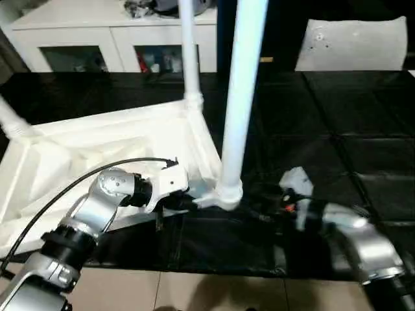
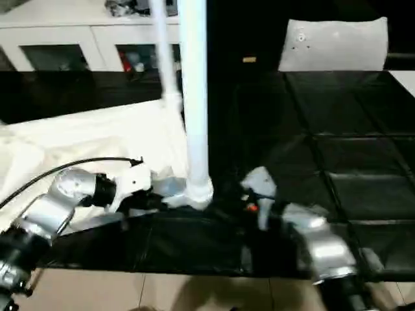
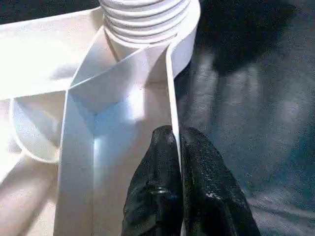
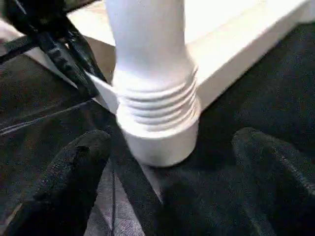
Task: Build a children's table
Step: Rotate leg to tighten
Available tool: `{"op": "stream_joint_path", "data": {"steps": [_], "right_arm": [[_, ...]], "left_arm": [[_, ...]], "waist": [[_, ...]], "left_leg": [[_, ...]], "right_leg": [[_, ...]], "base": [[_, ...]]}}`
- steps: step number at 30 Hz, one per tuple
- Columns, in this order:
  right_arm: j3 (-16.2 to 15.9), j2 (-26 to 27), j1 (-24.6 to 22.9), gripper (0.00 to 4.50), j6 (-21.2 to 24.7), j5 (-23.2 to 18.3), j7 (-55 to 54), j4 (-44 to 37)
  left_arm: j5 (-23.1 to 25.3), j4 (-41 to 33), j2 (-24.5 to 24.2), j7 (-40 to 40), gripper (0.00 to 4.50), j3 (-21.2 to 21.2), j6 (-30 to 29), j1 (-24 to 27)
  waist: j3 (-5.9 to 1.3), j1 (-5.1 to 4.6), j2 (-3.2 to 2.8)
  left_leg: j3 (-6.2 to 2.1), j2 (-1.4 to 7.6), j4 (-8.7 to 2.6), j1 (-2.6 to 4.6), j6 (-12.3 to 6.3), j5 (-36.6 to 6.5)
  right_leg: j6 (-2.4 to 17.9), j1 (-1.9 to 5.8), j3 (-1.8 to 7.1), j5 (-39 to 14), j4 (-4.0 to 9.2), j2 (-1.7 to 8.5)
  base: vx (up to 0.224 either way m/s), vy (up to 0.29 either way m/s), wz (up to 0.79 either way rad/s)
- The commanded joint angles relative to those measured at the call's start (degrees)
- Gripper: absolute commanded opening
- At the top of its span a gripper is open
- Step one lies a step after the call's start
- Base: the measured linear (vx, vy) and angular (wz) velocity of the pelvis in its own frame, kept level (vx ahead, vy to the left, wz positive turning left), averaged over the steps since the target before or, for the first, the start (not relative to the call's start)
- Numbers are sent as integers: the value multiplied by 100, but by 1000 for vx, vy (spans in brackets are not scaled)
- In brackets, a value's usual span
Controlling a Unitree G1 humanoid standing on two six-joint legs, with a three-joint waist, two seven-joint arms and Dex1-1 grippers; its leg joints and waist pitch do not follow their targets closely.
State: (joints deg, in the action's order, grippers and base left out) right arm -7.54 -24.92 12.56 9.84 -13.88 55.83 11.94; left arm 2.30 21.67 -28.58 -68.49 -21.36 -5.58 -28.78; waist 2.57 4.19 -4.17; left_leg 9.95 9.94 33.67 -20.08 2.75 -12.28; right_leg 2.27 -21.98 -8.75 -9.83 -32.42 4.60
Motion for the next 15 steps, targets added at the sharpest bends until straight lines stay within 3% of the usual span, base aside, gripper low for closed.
{"op": "stream_joint_path", "data": {"steps": [1, 8, 15], "right_arm": [[-90, -34, 139, 445, 12, -26, 206, -131], [-466, -249, 478, 445, -94, 169, 761, -116], [-698, -172, 799, 445, -184, 266, 1060, 207]], "left_arm": [[39, 42, -28, -436, 0, -306, 365, -130], [102, 587, 23, -1031, 0, -560, 1021, -457], [212, 933, 103, -1309, 0, -753, 1487, -696]], "waist": [[-357, 19, 24], [-371, 219, 16], [-365, 260, 46]], "left_leg": [[-156, 400, -365, -11, -537, -789], [-147, 423, -350, 21, -451, -834], [-155, 426, -355, 16, -370, -932]], "right_leg": [[785, 306, 442, -1373, 354, 534], [765, 284, 452, -1460, 330, 553], [703, 281, 451, -1748, 342, 572]], "base": [[0, 0, 0], [0, 0, 0], [0, 0, 0]]}}
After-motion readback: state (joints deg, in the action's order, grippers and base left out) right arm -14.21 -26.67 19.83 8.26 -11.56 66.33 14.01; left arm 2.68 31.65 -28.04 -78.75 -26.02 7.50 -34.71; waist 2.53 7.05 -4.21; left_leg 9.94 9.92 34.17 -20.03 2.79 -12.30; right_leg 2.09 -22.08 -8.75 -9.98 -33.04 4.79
